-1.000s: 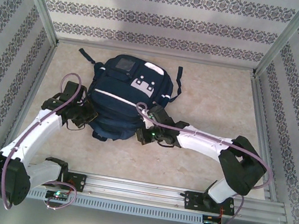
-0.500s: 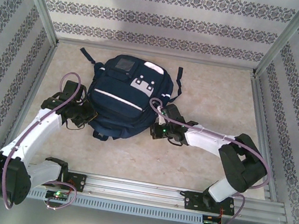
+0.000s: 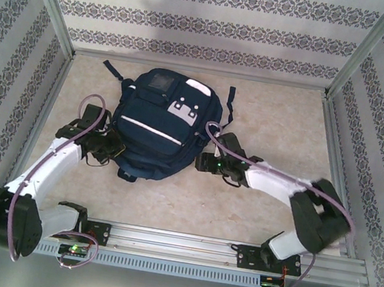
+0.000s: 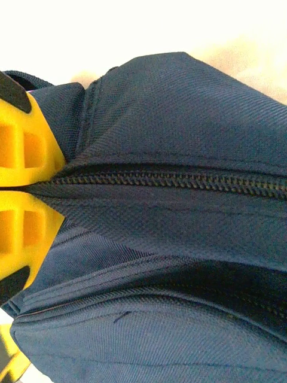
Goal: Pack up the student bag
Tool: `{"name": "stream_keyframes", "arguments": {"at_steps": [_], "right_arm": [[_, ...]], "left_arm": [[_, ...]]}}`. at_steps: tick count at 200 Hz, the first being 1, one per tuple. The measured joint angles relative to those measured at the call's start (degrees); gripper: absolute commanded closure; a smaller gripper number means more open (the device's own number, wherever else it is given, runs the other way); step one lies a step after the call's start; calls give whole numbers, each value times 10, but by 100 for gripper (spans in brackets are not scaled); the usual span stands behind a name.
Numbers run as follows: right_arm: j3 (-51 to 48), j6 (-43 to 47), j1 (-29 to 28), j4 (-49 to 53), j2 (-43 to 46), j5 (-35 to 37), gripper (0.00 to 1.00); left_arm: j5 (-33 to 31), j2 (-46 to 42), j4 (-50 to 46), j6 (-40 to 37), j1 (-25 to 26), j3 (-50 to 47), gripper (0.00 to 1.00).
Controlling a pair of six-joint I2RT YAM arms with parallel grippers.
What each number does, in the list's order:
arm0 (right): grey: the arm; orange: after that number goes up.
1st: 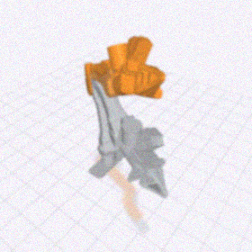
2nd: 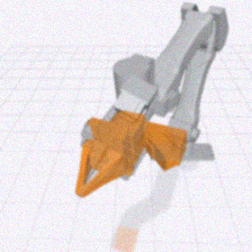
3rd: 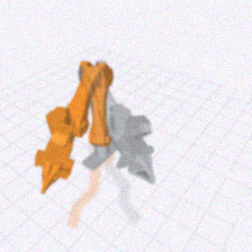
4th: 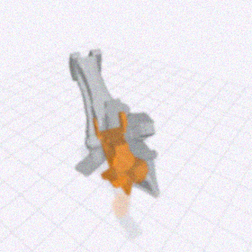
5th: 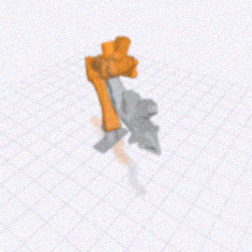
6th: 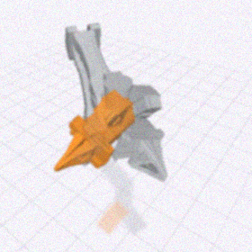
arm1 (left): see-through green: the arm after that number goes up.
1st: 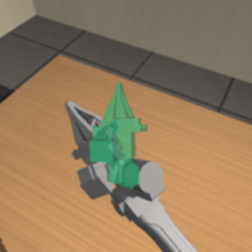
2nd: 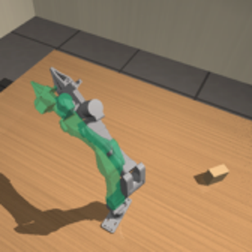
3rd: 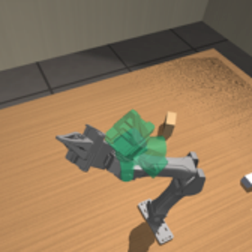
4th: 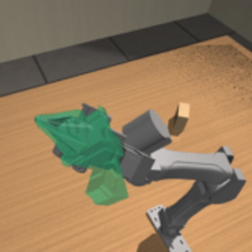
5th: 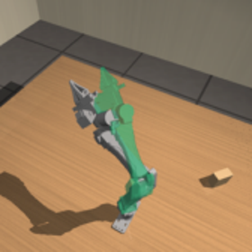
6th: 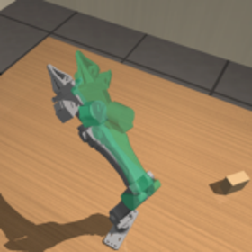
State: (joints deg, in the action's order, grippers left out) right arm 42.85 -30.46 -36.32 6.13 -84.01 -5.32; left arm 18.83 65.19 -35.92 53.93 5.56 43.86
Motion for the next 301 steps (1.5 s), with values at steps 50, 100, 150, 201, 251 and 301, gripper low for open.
{"name": "stream_keyframes", "arguments": {"at_steps": [50,100,150,201,251,301], "right_arm": [[-42,-20,13,106,303,127,19],[-78,-27,66,173,386,163,19],[-102,-36,74,199,414,164,19],[-101,-37,85,210,445,164,19],[-102,-42,85,216,456,165,7],[-101,-33,85,221,475,160,2]], "left_arm": [[-12,76,43,-2,103,9,100],[-50,161,82,8,265,74,100],[-89,164,96,40,349,77,100],[-97,123,101,52,414,35,100],[-100,49,70,32,424,-2,47],[-54,32,86,-8,428,-11,23]]}}
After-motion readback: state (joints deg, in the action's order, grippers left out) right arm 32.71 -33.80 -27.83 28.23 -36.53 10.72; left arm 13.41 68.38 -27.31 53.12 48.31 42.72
